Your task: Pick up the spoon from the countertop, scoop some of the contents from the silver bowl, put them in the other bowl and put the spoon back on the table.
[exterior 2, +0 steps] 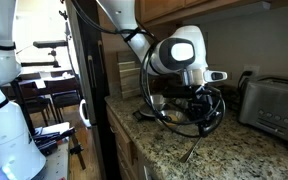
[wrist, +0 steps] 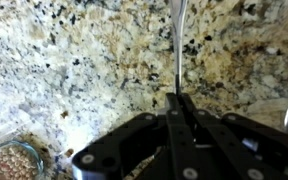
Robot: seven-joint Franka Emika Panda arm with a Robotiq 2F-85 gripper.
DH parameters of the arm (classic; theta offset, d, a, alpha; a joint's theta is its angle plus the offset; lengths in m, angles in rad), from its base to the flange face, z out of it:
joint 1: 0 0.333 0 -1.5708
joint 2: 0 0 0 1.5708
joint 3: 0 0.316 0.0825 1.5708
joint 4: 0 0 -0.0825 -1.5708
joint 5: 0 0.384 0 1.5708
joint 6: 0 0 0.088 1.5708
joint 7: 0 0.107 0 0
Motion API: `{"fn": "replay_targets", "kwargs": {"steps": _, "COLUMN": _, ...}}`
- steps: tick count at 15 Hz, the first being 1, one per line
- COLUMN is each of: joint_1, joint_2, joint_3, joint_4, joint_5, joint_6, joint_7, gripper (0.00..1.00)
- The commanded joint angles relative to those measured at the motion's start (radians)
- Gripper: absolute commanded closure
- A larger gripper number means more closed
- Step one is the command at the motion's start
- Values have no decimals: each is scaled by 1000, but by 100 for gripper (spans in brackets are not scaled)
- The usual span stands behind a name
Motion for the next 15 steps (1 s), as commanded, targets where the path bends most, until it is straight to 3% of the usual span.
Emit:
{"fn": "replay_targets", "kwargs": {"steps": 1, "joint_1": -29, "joint_2": 56, "joint_3": 7, "joint_4": 47, "joint_5": 79, "joint_6": 23, "joint_7": -19, "gripper": 97}}
{"fn": "replay_targets", "kwargs": {"steps": 9, "joint_1": -40, "joint_2": 105, "joint_3": 9, "joint_4": 91, "joint_5": 144, "joint_6": -2, "joint_7": -34, "gripper": 97}}
{"fn": "replay_targets", "kwargs": {"steps": 10, "joint_1": -33, "joint_2": 96, "joint_3": 4, "joint_4": 83, "joint_5": 135, "joint_6": -10, "joint_7": -30, "gripper": 69}}
{"fn": "replay_targets", "kwargs": {"steps": 12, "joint_1": -24, "joint_2": 79, "joint_3": 0, "joint_4": 66, "joint_5": 122, "joint_6": -17, "joint_7": -30, "gripper": 62}}
{"fn": "replay_targets", "kwargs": {"steps": 15, "joint_1": -6, "joint_2": 51, "joint_3": -11, "joint_4": 38, "joint_5": 101, "joint_6": -41, "joint_7": -19, "gripper": 43}}
